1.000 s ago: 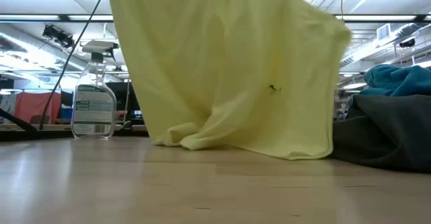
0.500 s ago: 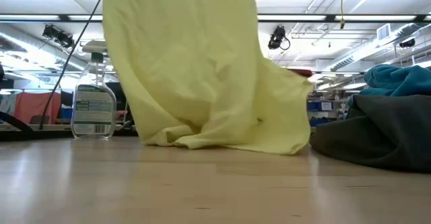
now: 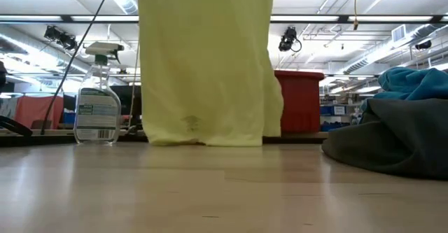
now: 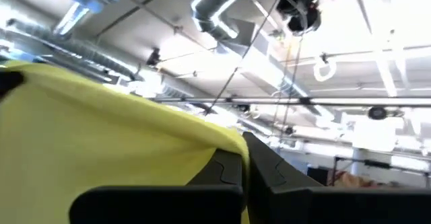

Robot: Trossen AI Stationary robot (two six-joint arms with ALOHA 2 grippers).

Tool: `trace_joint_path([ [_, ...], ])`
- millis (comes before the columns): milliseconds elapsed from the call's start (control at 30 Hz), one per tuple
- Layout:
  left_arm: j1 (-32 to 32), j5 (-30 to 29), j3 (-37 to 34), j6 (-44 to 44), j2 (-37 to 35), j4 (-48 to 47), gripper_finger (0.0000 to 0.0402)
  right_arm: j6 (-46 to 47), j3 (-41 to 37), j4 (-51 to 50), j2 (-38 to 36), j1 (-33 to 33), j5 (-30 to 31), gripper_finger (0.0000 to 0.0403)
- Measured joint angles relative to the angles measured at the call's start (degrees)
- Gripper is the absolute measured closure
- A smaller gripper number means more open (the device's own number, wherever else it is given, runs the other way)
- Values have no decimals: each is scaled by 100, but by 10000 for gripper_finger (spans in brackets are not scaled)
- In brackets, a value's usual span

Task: Fold laundry
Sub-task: Fold the yellow shirt

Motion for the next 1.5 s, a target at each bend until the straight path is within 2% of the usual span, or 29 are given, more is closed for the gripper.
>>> trace_joint_path([
  [67, -44, 217, 601, -437, 299, -648, 399, 74, 57, -499, -115, 342, 365, 400],
  [133, -180, 349, 302, -1069, 95, -748, 399, 435, 57, -1287, -283, 732, 823, 400],
  [200, -359, 551, 63, -1837, -48, -1508, 399, 1137, 57, -2311, -437, 1157, 1264, 400],
  [267, -577, 669, -96, -2642, -181, -2430, 399, 2133, 57, -3404, -549, 1548, 1430, 400],
  [333, -863, 674, -244, -3432, -212, -3339, 399, 3288, 57, -4495, -600, 1918, 1339, 400],
  [467, -1526, 683, -688, -4956, -180, -4906, 399, 5360, 25, -6472, -447, 2731, 762, 400],
  [533, -1899, 831, -1062, -5658, -164, -5493, 399, 6136, -181, -7118, -281, 3262, 574, 400],
  [600, -2326, 931, -1612, -6285, -180, -5799, 399, 6836, -555, -7355, -93, 3783, 324, 400],
  [700, -3078, 1065, -2654, -7163, -214, -5602, 399, 7751, -1222, -7133, 181, 4449, -69, 400],
  [767, -3608, 1152, -3391, -7662, -200, -5085, 399, 8182, -1664, -6710, 388, 4816, -333, 400],
  [900, -4517, 1337, -4902, -8392, -198, -3180, 399, 8806, -2448, -5643, 883, 5378, -715, 400],
  [1067, -5193, 1355, -6373, -9184, 18, -817, 399, 9281, -2996, -4231, 1606, 5793, -1286, 400],
  [1167, -5417, 1351, -6897, -9571, 219, -11, 399, 9465, -3038, -3800, 2116, 5942, -1737, 399],
  [1233, -5560, 1349, -7148, -9841, 364, 156, 399, 9612, -3038, -3510, 2411, 5994, -2031, 388],
  [1367, -5779, 1454, -7382, -10311, 551, 214, 382, 9782, -3038, -2917, 2820, 5966, -2565, 334],
  [1500, -5940, 1364, -7381, -10350, 468, 206, 342, 9774, -3036, -2343, 2815, 5805, -3096, 277],
])
